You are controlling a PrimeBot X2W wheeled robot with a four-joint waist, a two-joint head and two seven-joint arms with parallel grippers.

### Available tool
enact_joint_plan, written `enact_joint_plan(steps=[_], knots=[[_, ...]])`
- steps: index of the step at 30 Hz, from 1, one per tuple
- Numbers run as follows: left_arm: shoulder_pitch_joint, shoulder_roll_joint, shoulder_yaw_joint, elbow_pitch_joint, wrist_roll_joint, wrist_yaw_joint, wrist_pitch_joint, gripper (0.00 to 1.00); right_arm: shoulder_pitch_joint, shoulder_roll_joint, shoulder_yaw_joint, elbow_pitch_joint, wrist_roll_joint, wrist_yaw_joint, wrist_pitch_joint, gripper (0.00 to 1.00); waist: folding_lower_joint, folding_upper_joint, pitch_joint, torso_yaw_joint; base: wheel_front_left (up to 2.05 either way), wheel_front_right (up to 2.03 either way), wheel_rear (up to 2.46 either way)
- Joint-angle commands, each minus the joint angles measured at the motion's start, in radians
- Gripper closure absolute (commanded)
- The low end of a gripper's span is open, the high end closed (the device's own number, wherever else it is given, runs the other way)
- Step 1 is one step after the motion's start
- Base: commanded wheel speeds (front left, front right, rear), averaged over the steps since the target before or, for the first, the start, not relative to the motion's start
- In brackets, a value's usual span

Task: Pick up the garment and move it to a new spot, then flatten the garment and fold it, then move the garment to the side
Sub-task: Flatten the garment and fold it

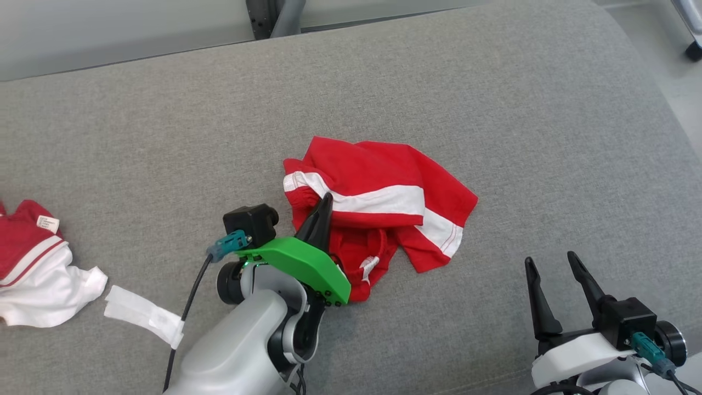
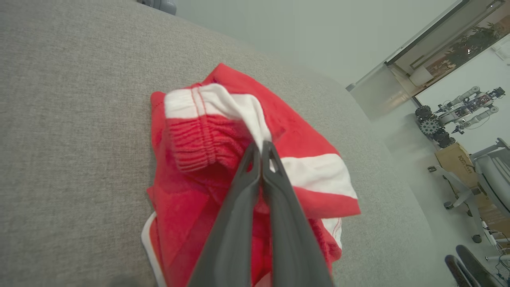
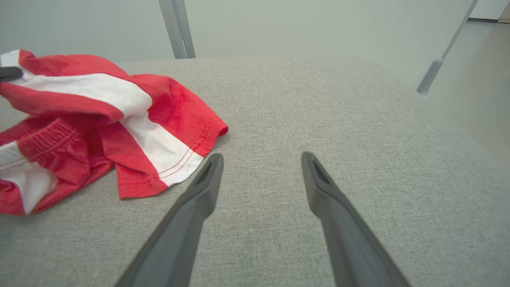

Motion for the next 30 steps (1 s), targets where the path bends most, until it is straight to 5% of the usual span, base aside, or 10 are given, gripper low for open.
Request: enact_joint_plan(steps=[1,2,3,4,5,12,19,25,30], knots=[[0.021,-0.003,0.005,-0.006,0.010,-0.013,-0.009,1.00,0.012,-0.003,-0.001,0.002,-0.006,0.000,-0.007,0.00,0.0000,0.0000,-0.019,0.022,0.00,0.00,0.00],[0.028,-0.011,0.006,-0.016,0.013,-0.023,-0.013,0.82,0.014,-0.003,-0.003,0.001,-0.011,0.000,-0.007,0.00,0.0000,0.0000,-0.022,0.027,0.00,0.00,0.00],[0.040,-0.018,0.009,-0.026,0.006,-0.035,-0.015,0.53,0.017,-0.003,-0.004,0.000,-0.015,0.000,-0.007,0.00,0.0000,0.0000,-0.024,0.033,0.00,0.00,0.00],[0.051,-0.024,0.009,-0.038,-0.003,-0.054,-0.014,0.06,0.019,-0.003,-0.006,-0.001,-0.019,0.000,-0.007,0.00,0.0000,0.0000,-0.026,0.038,0.00,0.00,0.00],[0.061,-0.026,0.005,-0.048,-0.011,-0.070,-0.014,0.00,0.020,-0.003,-0.007,-0.002,-0.023,0.000,-0.007,0.00,0.0000,0.0000,-0.030,0.042,0.00,0.00,0.00],[0.163,-0.009,-0.017,-0.163,-0.062,-0.145,-0.003,0.00,0.050,-0.003,-0.026,-0.008,-0.049,0.000,-0.007,0.00,0.0000,0.0000,-0.065,0.072,0.00,0.00,0.00],[0.284,0.054,0.003,-0.255,-0.036,-0.127,-0.016,0.00,0.077,-0.003,-0.046,-0.009,-0.067,0.000,-0.007,0.00,0.0000,0.0000,-0.107,0.098,0.00,0.00,0.00],[0.458,0.093,0.291,-0.376,0.180,-0.076,-0.022,0.00,0.106,-0.003,-0.063,-0.025,-0.069,0.000,-0.007,0.00,0.0000,0.0000,-0.157,0.123,0.00,0.00,0.00],[0.614,0.087,0.553,-0.440,0.383,-0.136,-0.022,0.00,0.118,-0.003,-0.062,-0.059,-0.069,0.000,-0.007,0.00,0.0000,0.0000,-0.171,0.143,0.00,0.00,0.00]])
